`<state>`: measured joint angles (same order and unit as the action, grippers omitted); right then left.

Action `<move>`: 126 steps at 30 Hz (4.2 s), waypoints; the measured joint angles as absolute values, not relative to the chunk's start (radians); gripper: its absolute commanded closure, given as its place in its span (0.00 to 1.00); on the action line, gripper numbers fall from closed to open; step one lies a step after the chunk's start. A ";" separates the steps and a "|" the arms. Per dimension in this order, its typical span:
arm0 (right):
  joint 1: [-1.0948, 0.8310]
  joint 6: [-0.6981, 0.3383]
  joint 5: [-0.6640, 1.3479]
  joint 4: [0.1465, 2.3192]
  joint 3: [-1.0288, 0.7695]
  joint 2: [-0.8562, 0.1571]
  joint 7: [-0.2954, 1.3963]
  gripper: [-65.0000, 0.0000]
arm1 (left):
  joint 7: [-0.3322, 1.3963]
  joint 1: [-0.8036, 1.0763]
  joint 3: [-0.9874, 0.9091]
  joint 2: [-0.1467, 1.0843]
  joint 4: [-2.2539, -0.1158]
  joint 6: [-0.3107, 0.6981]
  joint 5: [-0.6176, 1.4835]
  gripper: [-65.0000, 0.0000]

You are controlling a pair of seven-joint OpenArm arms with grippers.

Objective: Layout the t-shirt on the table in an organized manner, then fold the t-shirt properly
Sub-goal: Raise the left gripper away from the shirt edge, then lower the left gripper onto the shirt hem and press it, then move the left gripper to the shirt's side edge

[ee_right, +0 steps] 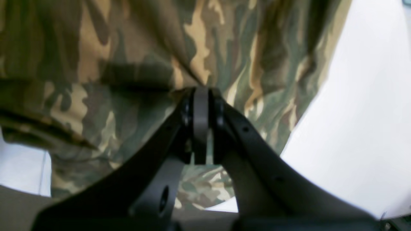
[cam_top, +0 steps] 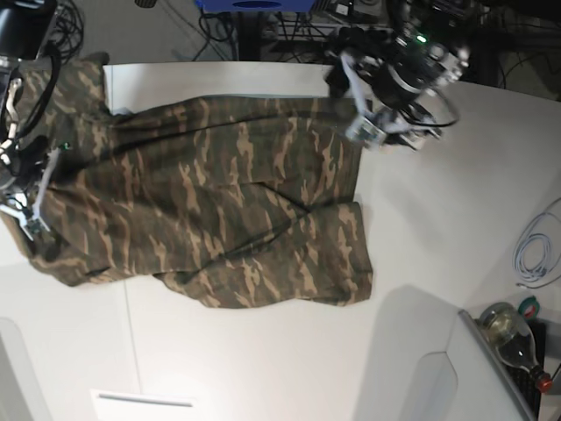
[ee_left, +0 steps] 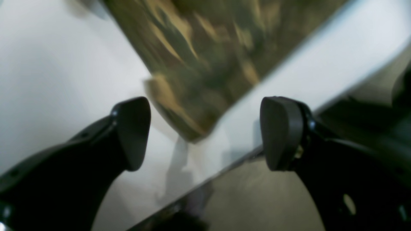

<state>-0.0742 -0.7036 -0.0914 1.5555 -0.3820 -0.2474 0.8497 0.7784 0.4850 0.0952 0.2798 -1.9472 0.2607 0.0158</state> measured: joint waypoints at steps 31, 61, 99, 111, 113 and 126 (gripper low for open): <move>-0.184 -0.704 -0.100 1.738 -0.375 -0.195 0.853 0.98 | -0.164 0.649 -0.012 0.309 -1.417 0.263 0.060 1.00; 0.187 -0.704 -0.097 0.888 -0.440 -0.347 0.629 0.59 | 0.116 -0.195 0.260 0.116 -0.889 0.263 0.001 1.00; -0.271 -0.699 -0.022 1.649 -0.652 -0.062 0.546 0.58 | 0.071 0.498 -0.123 0.236 -1.549 0.285 0.099 0.51; -0.281 -0.700 -0.025 1.648 -0.651 -0.041 0.550 0.58 | -0.061 0.531 -0.124 0.216 -1.420 0.313 0.291 0.24; -0.281 -0.700 -0.025 1.648 -0.651 -0.041 0.550 0.58 | -0.071 0.505 -0.130 0.220 -1.414 0.356 0.355 0.24; -0.281 -0.700 -0.024 1.647 -0.667 -0.033 0.550 0.58 | -0.091 0.298 -0.070 0.186 -1.145 0.389 0.544 0.24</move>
